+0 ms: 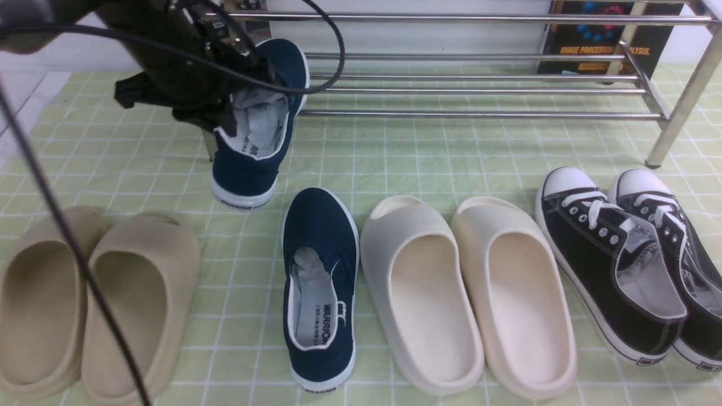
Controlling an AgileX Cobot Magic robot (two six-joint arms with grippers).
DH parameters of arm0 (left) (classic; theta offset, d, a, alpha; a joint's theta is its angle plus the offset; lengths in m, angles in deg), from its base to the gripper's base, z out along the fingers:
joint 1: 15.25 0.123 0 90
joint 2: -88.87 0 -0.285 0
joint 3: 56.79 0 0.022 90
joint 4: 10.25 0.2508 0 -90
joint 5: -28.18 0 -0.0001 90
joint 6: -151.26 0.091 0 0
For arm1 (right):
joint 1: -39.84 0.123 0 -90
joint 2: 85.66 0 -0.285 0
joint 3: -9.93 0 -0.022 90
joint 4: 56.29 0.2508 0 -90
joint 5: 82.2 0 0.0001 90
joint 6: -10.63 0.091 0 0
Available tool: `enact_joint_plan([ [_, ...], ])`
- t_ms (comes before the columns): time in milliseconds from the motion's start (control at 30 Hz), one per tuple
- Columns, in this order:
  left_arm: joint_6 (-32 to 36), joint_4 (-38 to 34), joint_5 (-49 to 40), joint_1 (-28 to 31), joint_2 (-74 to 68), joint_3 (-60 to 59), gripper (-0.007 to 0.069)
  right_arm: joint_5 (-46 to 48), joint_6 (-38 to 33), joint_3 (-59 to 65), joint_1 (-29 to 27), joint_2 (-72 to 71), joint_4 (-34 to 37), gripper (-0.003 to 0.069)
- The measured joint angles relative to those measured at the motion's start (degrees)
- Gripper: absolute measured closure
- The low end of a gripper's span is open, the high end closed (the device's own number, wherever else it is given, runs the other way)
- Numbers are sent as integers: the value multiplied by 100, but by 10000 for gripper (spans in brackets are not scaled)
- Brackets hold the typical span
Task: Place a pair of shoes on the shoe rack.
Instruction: Use the left arm to put a shoe into the shoe rack
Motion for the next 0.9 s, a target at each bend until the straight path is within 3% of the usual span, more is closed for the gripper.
enact_joint_plan([
  [433,0,278,271,0,-1803,2047,606,0,0,0,0,0,0,419],
  [900,0,290,944,17,-2017,2218,606,0,0,0,0,0,0,419],
])
